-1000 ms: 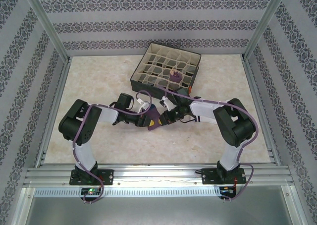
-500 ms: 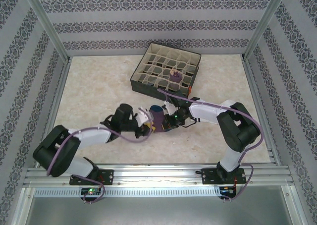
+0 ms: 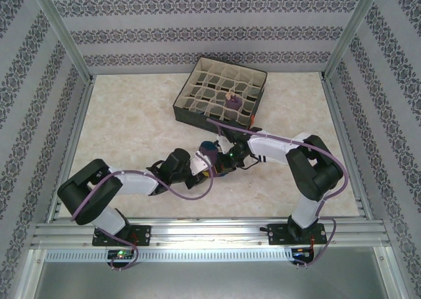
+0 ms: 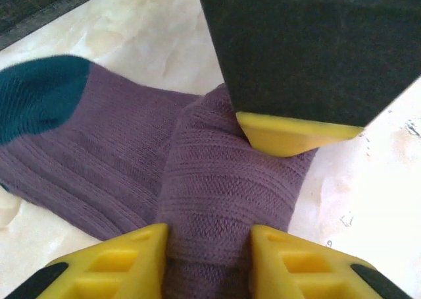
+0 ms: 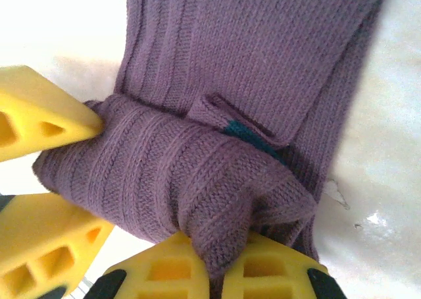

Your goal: Roll the socks

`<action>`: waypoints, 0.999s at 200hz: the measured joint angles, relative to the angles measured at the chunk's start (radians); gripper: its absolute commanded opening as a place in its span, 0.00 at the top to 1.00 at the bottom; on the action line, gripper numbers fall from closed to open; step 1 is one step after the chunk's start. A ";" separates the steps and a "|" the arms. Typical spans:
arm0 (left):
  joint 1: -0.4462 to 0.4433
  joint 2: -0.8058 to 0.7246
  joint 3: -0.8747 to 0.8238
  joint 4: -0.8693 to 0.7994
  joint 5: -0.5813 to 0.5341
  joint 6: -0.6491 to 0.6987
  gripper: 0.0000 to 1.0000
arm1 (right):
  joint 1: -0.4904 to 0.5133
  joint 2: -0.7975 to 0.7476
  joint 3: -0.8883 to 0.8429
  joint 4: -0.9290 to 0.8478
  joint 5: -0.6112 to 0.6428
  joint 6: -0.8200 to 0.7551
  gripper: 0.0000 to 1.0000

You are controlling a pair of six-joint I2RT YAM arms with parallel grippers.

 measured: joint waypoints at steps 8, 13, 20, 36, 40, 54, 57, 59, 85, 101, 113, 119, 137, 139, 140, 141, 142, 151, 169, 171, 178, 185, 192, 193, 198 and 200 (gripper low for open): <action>0.000 0.011 0.012 0.000 -0.003 -0.025 0.81 | 0.000 0.000 0.000 0.000 0.001 0.002 0.89; 0.002 0.016 0.019 -0.001 -0.005 -0.048 0.83 | 0.000 0.000 0.000 0.000 0.002 0.006 0.87; 0.007 0.023 0.029 -0.003 -0.004 -0.071 0.85 | 0.000 0.000 -0.002 0.001 0.002 0.008 0.85; 0.031 0.035 0.043 -0.012 0.025 -0.121 0.89 | 0.000 -0.007 -0.016 0.014 -0.001 0.011 0.74; 0.042 0.039 0.048 -0.016 0.042 -0.135 0.90 | -0.001 -0.011 -0.023 0.019 -0.005 0.018 0.70; 0.090 0.058 0.071 -0.037 0.117 -0.180 0.94 | -0.004 -0.030 -0.056 0.047 -0.027 0.026 0.62; 0.099 0.062 0.077 -0.042 0.131 -0.189 0.94 | -0.006 -0.035 -0.064 0.053 -0.032 0.029 0.61; 0.109 0.066 0.081 -0.045 0.143 -0.195 0.95 | -0.010 -0.039 -0.070 0.058 -0.037 0.037 0.61; 0.210 0.108 0.141 -0.112 0.275 -0.249 1.00 | -0.045 -0.097 -0.114 0.069 -0.064 0.055 0.56; 0.245 0.133 0.186 -0.170 0.341 -0.263 1.00 | -0.068 -0.144 -0.114 0.071 -0.062 0.059 0.54; 0.256 0.151 0.220 -0.219 0.383 -0.266 1.00 | -0.084 -0.190 -0.114 0.072 -0.055 0.058 0.53; 0.261 0.159 0.237 -0.244 0.400 -0.266 1.00 | -0.090 -0.213 -0.111 0.072 -0.049 0.058 0.53; 0.264 0.183 0.278 -0.304 0.451 -0.266 1.00 | -0.102 -0.255 -0.081 0.072 -0.026 0.040 0.53; 0.266 0.187 0.283 -0.310 0.458 -0.266 1.00 | -0.102 -0.256 -0.077 0.073 -0.024 0.038 0.53; 0.266 0.188 0.284 -0.312 0.460 -0.266 1.00 | -0.103 -0.257 -0.074 0.074 -0.022 0.036 0.53; 0.266 0.190 0.287 -0.315 0.465 -0.266 1.00 | -0.103 -0.258 -0.072 0.074 -0.021 0.035 0.53; 0.267 0.192 0.288 -0.317 0.467 -0.266 1.00 | -0.104 -0.259 -0.068 0.074 -0.021 0.034 0.52; 0.270 0.206 0.303 -0.335 0.496 -0.266 1.00 | -0.103 -0.260 -0.045 0.086 -0.014 0.018 0.53; 0.288 0.239 0.328 -0.358 0.554 -0.267 1.00 | -0.103 -0.246 -0.009 0.115 -0.008 -0.019 0.53; 0.290 0.243 0.330 -0.359 0.560 -0.267 1.00 | -0.103 -0.242 -0.006 0.120 -0.006 -0.026 0.53; 0.296 0.254 0.337 -0.364 0.583 -0.270 1.00 | -0.103 -0.233 -0.002 0.142 -0.006 -0.042 0.53; 0.303 0.266 0.343 -0.368 0.604 -0.273 1.00 | -0.103 -0.222 -0.003 0.169 -0.006 -0.058 0.53; 0.310 0.279 0.351 -0.372 0.626 -0.277 1.00 | -0.103 -0.212 -0.012 0.201 -0.006 -0.074 0.53; 0.312 0.282 0.353 -0.373 0.631 -0.277 1.00 | -0.103 -0.211 -0.013 0.205 -0.006 -0.075 0.53; 0.315 0.290 0.359 -0.377 0.645 -0.281 1.00 | -0.103 -0.204 -0.023 0.229 -0.006 -0.084 0.53; 0.316 0.294 0.360 -0.377 0.650 -0.281 1.00 | -0.103 -0.202 -0.026 0.235 -0.007 -0.087 0.53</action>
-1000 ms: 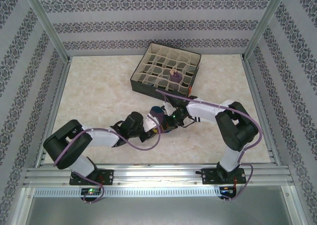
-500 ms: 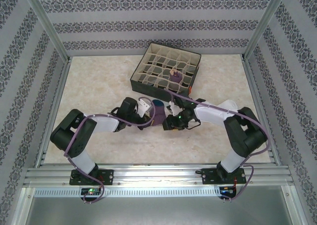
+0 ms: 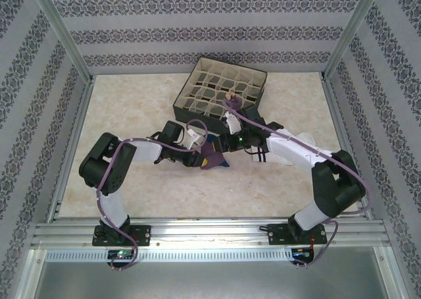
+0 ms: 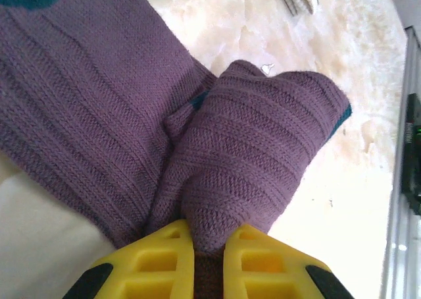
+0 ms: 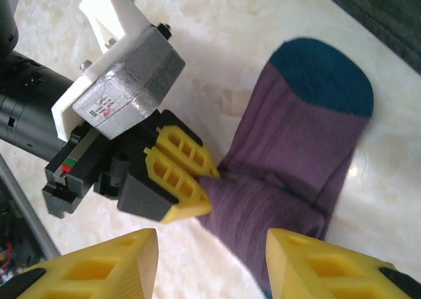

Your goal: Roll the socks

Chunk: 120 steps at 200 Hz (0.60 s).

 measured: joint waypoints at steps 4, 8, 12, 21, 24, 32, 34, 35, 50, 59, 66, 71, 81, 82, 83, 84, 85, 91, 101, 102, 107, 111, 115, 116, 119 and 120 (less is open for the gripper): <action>0.004 0.006 0.005 -0.003 0.010 -0.003 1.00 | 0.000 0.005 -0.009 0.017 0.000 -0.007 0.53; 0.005 0.012 0.009 -0.004 0.019 -0.005 1.00 | 0.000 0.011 -0.018 0.032 -0.001 -0.013 0.53; 0.008 0.017 0.013 -0.007 0.026 -0.008 1.00 | 0.000 0.016 -0.027 0.049 -0.001 -0.016 0.53; 0.011 0.024 0.018 -0.010 0.039 -0.015 1.00 | 0.000 0.032 -0.042 0.077 -0.006 -0.024 0.52; 0.012 0.025 0.018 -0.011 0.042 -0.016 1.00 | 0.000 0.039 -0.046 0.087 -0.008 -0.027 0.52; 0.016 0.029 0.021 -0.014 0.049 -0.021 1.00 | 0.000 0.059 -0.051 0.109 -0.015 -0.032 0.52; 0.018 0.030 0.022 -0.015 0.051 -0.022 1.00 | 0.000 0.066 -0.051 0.113 -0.018 -0.033 0.52; 0.018 0.030 0.022 -0.016 0.051 -0.022 1.00 | 0.000 0.068 -0.051 0.116 -0.019 -0.034 0.52; 0.021 0.036 0.026 -0.021 0.061 -0.029 1.00 | 0.000 0.115 -0.051 0.147 -0.029 -0.040 0.55; 0.025 0.037 0.027 -0.025 0.065 -0.032 1.00 | 0.000 0.142 -0.051 0.158 -0.030 -0.047 0.60; 0.025 0.037 0.027 -0.026 0.066 -0.034 1.00 | 0.000 0.163 -0.051 0.161 -0.031 -0.056 0.63; 0.026 0.037 0.027 -0.026 0.066 -0.037 1.00 | 0.000 0.176 -0.051 0.161 -0.030 -0.058 0.64; 0.029 0.037 0.026 -0.027 0.068 -0.038 1.00 | 0.000 0.198 -0.051 0.160 -0.029 -0.065 0.66; 0.029 0.037 0.026 -0.027 0.069 -0.038 1.00 | 0.000 0.200 -0.051 0.160 -0.029 -0.064 0.66; 0.029 0.037 0.026 -0.027 0.069 -0.038 1.00 | 0.000 0.202 -0.051 0.160 -0.029 -0.064 0.66; 0.029 0.037 0.026 -0.027 0.069 -0.038 1.00 | 0.000 0.203 -0.051 0.160 -0.029 -0.065 0.67; 0.030 0.037 0.026 -0.028 0.069 -0.039 1.00 | 0.000 0.204 -0.051 0.160 -0.029 -0.066 0.67; 0.031 0.037 0.026 -0.029 0.070 -0.040 1.00 | 0.000 0.209 -0.051 0.161 -0.029 -0.066 0.67; 0.031 0.037 0.026 -0.029 0.072 -0.041 1.00 | 0.001 0.210 -0.051 0.161 -0.029 -0.066 0.66; 0.031 0.037 0.026 -0.029 0.072 -0.041 1.00 | 0.002 0.210 -0.051 0.161 -0.029 -0.066 0.67; 0.032 0.037 0.026 -0.029 0.072 -0.041 0.99 | 0.003 0.210 -0.051 0.161 -0.027 -0.066 0.67; 0.032 0.037 0.026 -0.029 0.072 -0.041 0.98 | 0.003 0.210 -0.051 0.161 -0.026 -0.066 0.67; 0.032 0.037 0.026 -0.029 0.072 -0.041 0.97 | 0.004 0.210 -0.051 0.160 -0.026 -0.066 0.67; 0.032 0.037 0.025 -0.029 0.073 -0.041 0.97 | 0.005 0.210 -0.051 0.160 -0.026 -0.066 0.67; 0.033 0.037 0.025 -0.029 0.073 -0.041 0.96 | 0.005 0.210 -0.051 0.160 -0.026 -0.066 0.67; 0.033 0.037 0.025 -0.029 0.073 -0.041 0.96 | 0.005 0.210 -0.051 0.160 -0.026 -0.066 0.67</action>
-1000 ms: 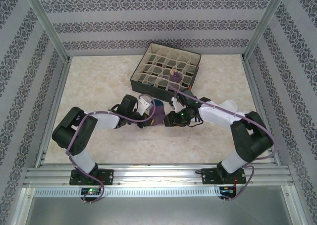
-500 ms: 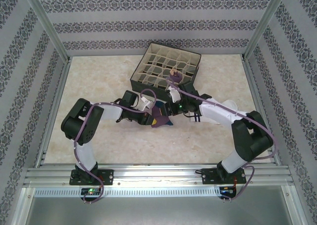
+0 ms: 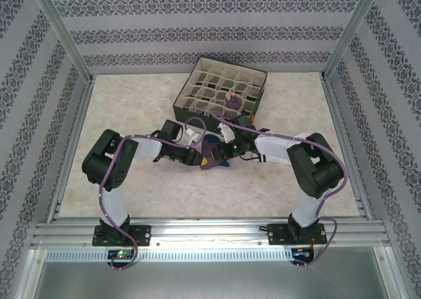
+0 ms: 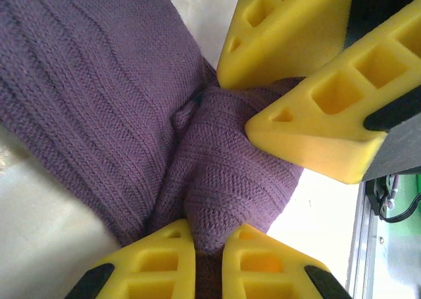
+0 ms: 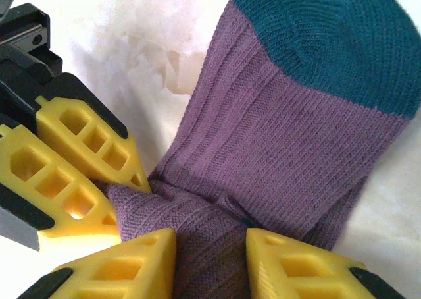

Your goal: Roll the socks

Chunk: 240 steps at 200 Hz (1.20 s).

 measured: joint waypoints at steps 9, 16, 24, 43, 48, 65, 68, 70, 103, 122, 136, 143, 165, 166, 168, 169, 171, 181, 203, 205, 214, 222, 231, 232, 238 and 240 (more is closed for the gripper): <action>0.001 0.000 0.000 0.000 0.001 0.000 0.94 | 0.002 0.000 0.000 0.000 0.001 0.000 0.70; 0.003 0.000 -0.002 0.000 0.002 0.000 0.88 | 0.005 0.002 0.000 -0.001 0.006 0.000 0.73; 0.003 -0.003 -0.006 0.001 0.003 0.000 0.79 | 0.012 0.006 0.002 -0.005 0.014 -0.001 0.75; 0.005 -0.034 -0.039 0.012 -0.013 0.001 0.69 | 0.036 0.027 0.033 -0.041 0.036 -0.006 0.81; 0.005 -0.049 -0.052 0.015 -0.022 0.002 0.68 | 0.044 0.034 0.047 -0.056 0.045 -0.008 0.83; 0.005 -0.105 -0.098 0.025 -0.057 0.006 0.65 | 0.070 0.049 0.082 -0.095 0.076 0.000 0.88; 0.005 -0.115 -0.105 0.025 -0.064 0.006 0.65 | 0.073 0.050 0.085 -0.099 0.080 0.000 0.89; 0.005 -0.122 -0.110 0.027 -0.069 0.008 0.65 | 0.075 0.050 0.087 -0.102 0.084 0.002 0.89; 0.005 -0.219 -0.174 0.048 -0.115 0.033 0.62 | 0.085 0.056 0.099 -0.129 0.111 0.026 0.90; 0.005 -0.274 -0.200 0.060 -0.130 0.061 0.62 | 0.085 0.066 0.110 -0.138 0.111 0.033 0.90; 0.004 -0.327 -0.229 0.084 -0.142 0.090 0.63 | 0.085 0.069 0.116 -0.145 0.111 0.035 0.90; 0.000 -0.364 -0.252 0.103 -0.155 0.111 0.63 | 0.085 0.071 0.119 -0.148 0.110 0.035 0.90; -0.055 -0.483 -0.332 0.180 -0.240 0.202 0.60 | 0.085 0.080 0.133 -0.164 0.107 0.035 0.90; -0.058 -0.487 -0.335 0.182 -0.243 0.205 0.60 | 0.085 0.081 0.134 -0.164 0.106 0.035 0.90; -0.067 -0.497 -0.341 0.189 -0.251 0.216 0.60 | 0.085 0.082 0.136 -0.167 0.106 0.035 0.90; -0.075 -0.504 -0.346 0.193 -0.258 0.228 0.60 | 0.085 0.083 0.137 -0.168 0.105 0.035 0.90; -0.089 -0.513 -0.352 0.200 -0.272 0.242 0.59 | 0.085 0.085 0.139 -0.168 0.104 0.035 0.90; -0.149 -0.552 -0.382 0.232 -0.327 0.308 0.57 | 0.085 0.094 0.150 -0.178 0.099 0.034 0.90; -0.273 -0.592 -0.429 0.289 -0.460 0.455 0.56 | 0.085 0.119 0.178 -0.192 0.073 0.035 0.90; -0.282 -0.591 -0.431 0.293 -0.470 0.468 0.56 | 0.085 0.121 0.179 -0.193 0.071 0.035 0.90; -0.306 -0.585 -0.437 0.307 -0.518 0.513 0.55 | 0.085 0.129 0.187 -0.197 0.061 0.034 0.91; -0.313 -0.572 -0.437 0.317 -0.555 0.539 0.55 | 0.085 0.134 0.192 -0.200 0.054 0.034 0.91; -0.318 -0.548 -0.428 0.322 -0.594 0.561 0.55 | 0.085 0.137 0.196 -0.202 0.048 0.034 0.91; -0.318 -0.544 -0.427 0.322 -0.600 0.563 0.55 | 0.085 0.138 0.196 -0.203 0.047 0.034 0.91; -0.318 -0.525 -0.417 0.323 -0.624 0.574 0.55 | 0.085 0.140 0.199 -0.205 0.046 0.034 0.91; -0.318 -0.520 -0.415 0.323 -0.629 0.576 0.55 | 0.085 0.140 0.200 -0.206 0.045 0.034 0.91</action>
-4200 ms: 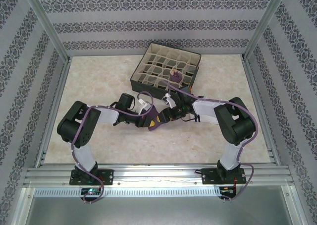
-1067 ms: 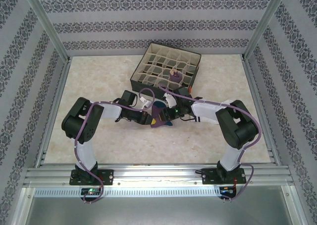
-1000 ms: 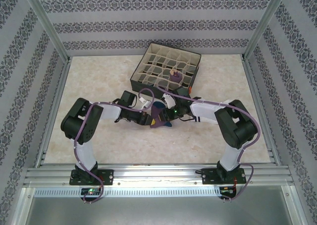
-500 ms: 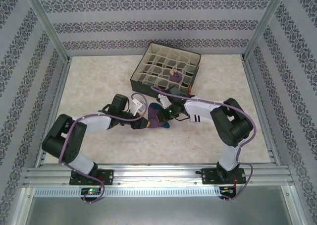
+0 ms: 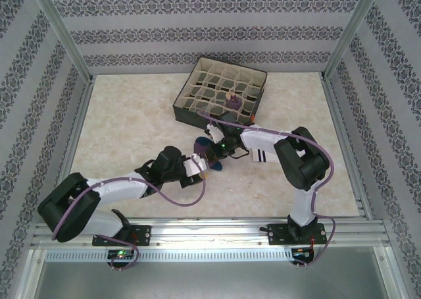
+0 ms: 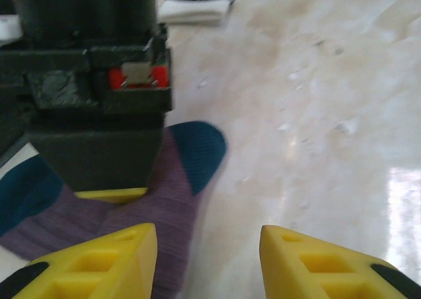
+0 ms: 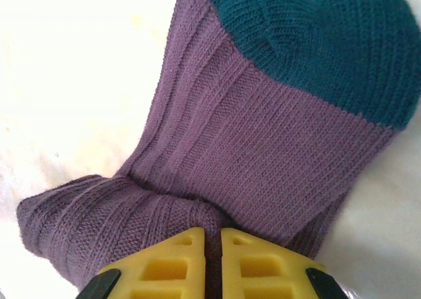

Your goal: Roll the socks

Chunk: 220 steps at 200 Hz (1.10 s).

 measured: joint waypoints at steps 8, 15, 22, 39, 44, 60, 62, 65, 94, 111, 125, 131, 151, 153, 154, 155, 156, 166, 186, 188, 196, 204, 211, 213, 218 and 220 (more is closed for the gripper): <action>-0.001 0.031 0.018 0.000 -0.028 0.009 0.56 | -0.001 0.001 0.001 -0.002 -0.003 0.000 0.91; -0.004 0.061 0.037 0.000 -0.052 0.015 0.55 | -0.001 0.002 0.002 -0.005 -0.004 0.000 0.91; -0.007 0.088 0.056 0.000 -0.072 0.020 0.56 | -0.002 0.002 0.003 -0.006 -0.005 0.000 0.91; -0.018 0.137 0.080 0.002 -0.106 0.029 0.56 | -0.006 0.003 0.003 -0.009 -0.014 -0.002 0.91; -0.021 0.150 0.084 0.003 -0.114 0.029 0.56 | -0.008 0.003 0.003 -0.010 -0.020 -0.003 0.91; -0.032 0.186 0.089 0.013 -0.133 0.034 0.56 | -0.018 0.005 0.002 -0.017 -0.041 -0.006 0.91; -0.032 0.190 0.089 0.016 -0.136 0.034 0.56 | -0.021 0.005 0.002 -0.018 -0.044 -0.006 0.91; -0.034 0.195 0.089 0.020 -0.137 0.035 0.56 | -0.023 0.005 0.002 -0.021 -0.048 -0.007 0.91; -0.040 0.251 0.119 0.050 -0.143 0.035 0.57 | -0.048 0.001 -0.002 -0.069 -0.080 -0.021 0.89; -0.040 0.293 0.138 0.075 -0.140 0.030 0.58 | -0.062 -0.003 -0.002 -0.098 -0.086 -0.039 0.84; -0.047 0.312 0.144 0.099 -0.134 0.021 0.65 | -0.074 -0.005 -0.001 -0.126 -0.090 -0.057 0.75; -0.049 0.317 0.146 0.102 -0.129 0.018 0.69 | -0.079 -0.005 0.000 -0.138 -0.091 -0.065 0.70; -0.051 0.325 0.167 0.087 -0.111 -0.007 0.84 | -0.094 -0.011 0.000 -0.170 -0.080 -0.094 0.60; -0.051 0.325 0.171 0.081 -0.108 -0.010 0.85 | -0.095 -0.012 -0.001 -0.172 -0.079 -0.097 0.59; -0.051 0.326 0.174 0.078 -0.105 -0.008 0.85 | -0.097 -0.013 -0.002 -0.173 -0.077 -0.102 0.59; -0.051 0.326 0.175 0.076 -0.103 -0.008 0.86 | -0.098 -0.013 -0.002 -0.174 -0.077 -0.103 0.58; -0.051 0.326 0.177 0.073 -0.101 -0.011 0.87 | -0.100 -0.014 -0.002 -0.175 -0.077 -0.103 0.58; -0.050 0.331 0.201 0.041 -0.084 -0.027 0.92 | -0.112 -0.027 -0.012 -0.185 -0.075 -0.105 0.55; -0.042 0.347 0.263 -0.042 -0.021 -0.051 0.97 | -0.152 -0.086 -0.068 -0.183 -0.100 -0.092 0.52; -0.041 0.348 0.267 -0.048 -0.017 -0.052 0.98 | -0.155 -0.092 -0.072 -0.182 -0.104 -0.091 0.52; -0.029 0.356 0.291 -0.082 0.014 -0.066 0.99 | -0.173 -0.130 -0.103 -0.175 -0.131 -0.078 0.51; -0.011 0.362 0.310 -0.109 0.047 -0.080 0.99 | -0.193 -0.171 -0.136 -0.161 -0.161 -0.057 0.51; 0.007 0.366 0.325 -0.134 0.082 -0.095 0.99 | -0.210 -0.206 -0.163 -0.150 -0.181 -0.041 0.51; 0.013 0.368 0.330 -0.142 0.093 -0.101 0.99 | -0.216 -0.217 -0.170 -0.148 -0.187 -0.034 0.51; 0.025 0.373 0.343 -0.161 0.118 -0.111 0.99 | -0.228 -0.238 -0.185 -0.141 -0.196 -0.026 0.51; 0.031 0.375 0.349 -0.170 0.131 -0.115 0.99 | -0.231 -0.245 -0.189 -0.139 -0.198 -0.024 0.51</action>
